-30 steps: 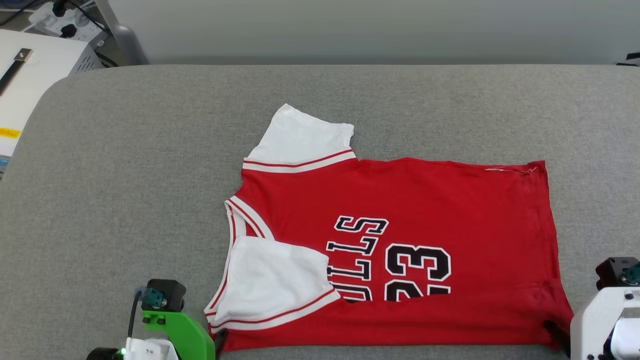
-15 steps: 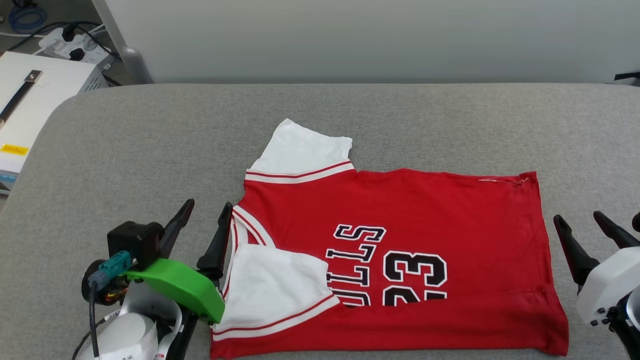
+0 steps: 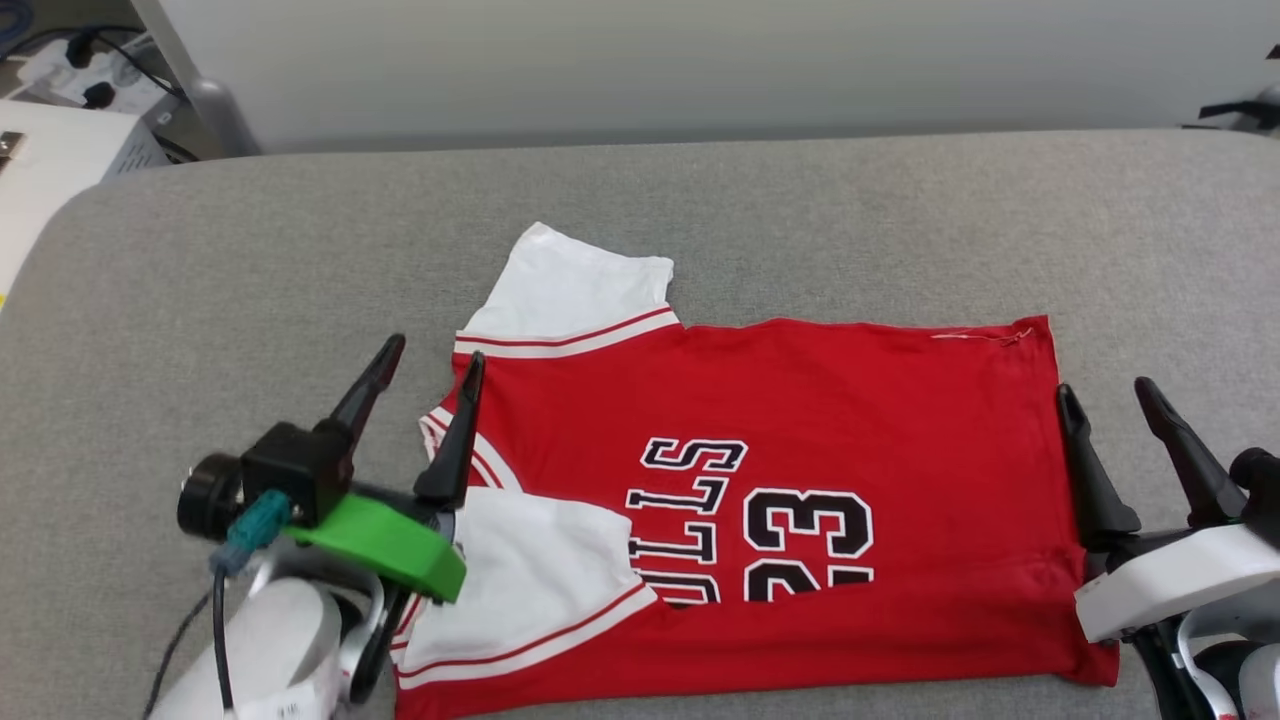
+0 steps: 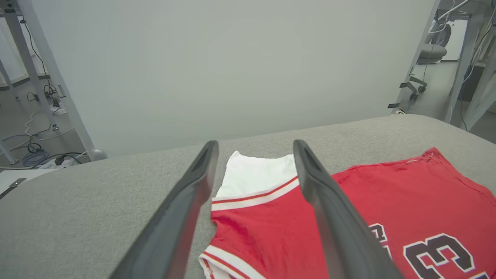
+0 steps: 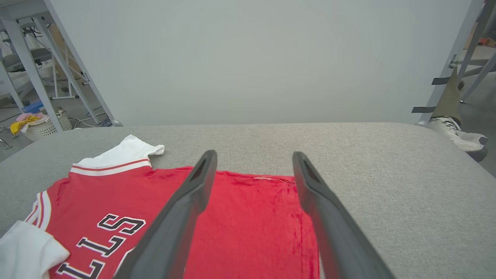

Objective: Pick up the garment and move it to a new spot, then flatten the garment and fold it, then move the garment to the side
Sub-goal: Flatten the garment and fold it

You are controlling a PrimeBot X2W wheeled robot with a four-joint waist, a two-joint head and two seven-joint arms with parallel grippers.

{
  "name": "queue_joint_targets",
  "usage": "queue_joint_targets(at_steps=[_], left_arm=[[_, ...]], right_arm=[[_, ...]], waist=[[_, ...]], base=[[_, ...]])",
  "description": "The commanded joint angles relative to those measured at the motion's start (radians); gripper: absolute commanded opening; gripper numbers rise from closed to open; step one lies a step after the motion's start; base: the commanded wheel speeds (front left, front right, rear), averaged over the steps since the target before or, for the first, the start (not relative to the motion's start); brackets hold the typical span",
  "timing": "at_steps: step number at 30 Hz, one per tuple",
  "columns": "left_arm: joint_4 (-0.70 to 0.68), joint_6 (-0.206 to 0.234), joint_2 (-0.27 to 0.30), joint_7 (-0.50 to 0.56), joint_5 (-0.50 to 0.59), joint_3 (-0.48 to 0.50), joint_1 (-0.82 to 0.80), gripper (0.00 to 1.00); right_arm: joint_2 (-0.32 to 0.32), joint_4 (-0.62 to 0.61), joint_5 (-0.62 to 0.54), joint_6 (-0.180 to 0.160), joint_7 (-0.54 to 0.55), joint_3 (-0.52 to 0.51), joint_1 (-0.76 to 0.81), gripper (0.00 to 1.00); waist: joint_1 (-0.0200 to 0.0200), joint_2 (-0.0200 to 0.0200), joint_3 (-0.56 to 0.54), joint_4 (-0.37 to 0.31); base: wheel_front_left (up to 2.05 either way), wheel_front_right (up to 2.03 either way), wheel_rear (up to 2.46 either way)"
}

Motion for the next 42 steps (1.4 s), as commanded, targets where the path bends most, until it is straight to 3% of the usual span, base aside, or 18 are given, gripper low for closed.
queue_joint_targets(at_steps=[1, 6, 11, 15, 23, 28, 41, 42], left_arm=[[0.025, -0.017, 0.008, 0.003, 0.012, -0.004, -0.053, 1.0], [0.141, -0.097, 0.035, 0.128, 0.038, -0.048, -0.23, 1.0], [0.278, -0.183, 0.058, 0.331, 0.027, -0.094, -0.44, 1.0], [0.383, -0.215, 0.078, 0.502, -0.035, -0.126, -0.589, 1.0], [0.511, -0.222, 0.127, 0.8, -0.205, -0.209, -0.802, 1.0], [0.611, -0.222, 0.129, 0.916, -0.295, -0.203, -0.884, 1.0], [0.782, -0.203, 0.095, 1.025, -0.349, -0.195, -0.94, 1.0], [0.79, -0.203, 0.089, 1.049, -0.36, -0.196, -0.937, 0.08]], right_arm=[[0.007, -0.002, -0.014, -0.001, -0.009, 0.003, -0.004, 1.0], [0.026, -0.011, -0.025, -0.001, -0.009, 0.015, -0.019, 1.0], [0.03, -0.022, -0.025, -0.001, -0.012, 0.036, -0.052, 1.0], [0.033, -0.028, -0.025, -0.001, -0.016, 0.058, -0.079, 1.0], [0.042, -0.036, -0.02, -0.001, -0.033, 0.089, -0.127, 1.0], [0.048, -0.04, -0.019, -0.001, -0.041, 0.109, -0.154, 1.0], [0.045, -0.034, -0.01, -0.001, -0.057, 0.137, -0.18, 1.0], [0.044, -0.034, -0.01, -0.001, -0.058, 0.136, -0.18, 1.0]], waist=[[0.0, 0.0, 0.038, -0.028], [0.0, 0.0, 0.098, -0.067], [0.0, 0.0, 0.161, -0.116], [0.0, 0.0, 0.211, -0.155], [0.0, 0.0, 0.297, -0.212], [0.0, 0.0, 0.341, -0.235], [0.0, 0.0, 0.397, -0.265], [0.0, 0.0, 0.397, -0.264]], base=[[0.0, 0.0, 0.0], [0.0, 0.0, 0.0], [0.0, 0.0, 0.0], [0.0, 0.0, 0.0], [0.0, 0.0, 0.0], [0.0, 0.0, 0.0], [0.0, 0.0, 0.0], [0.0, 0.0, 0.0]])
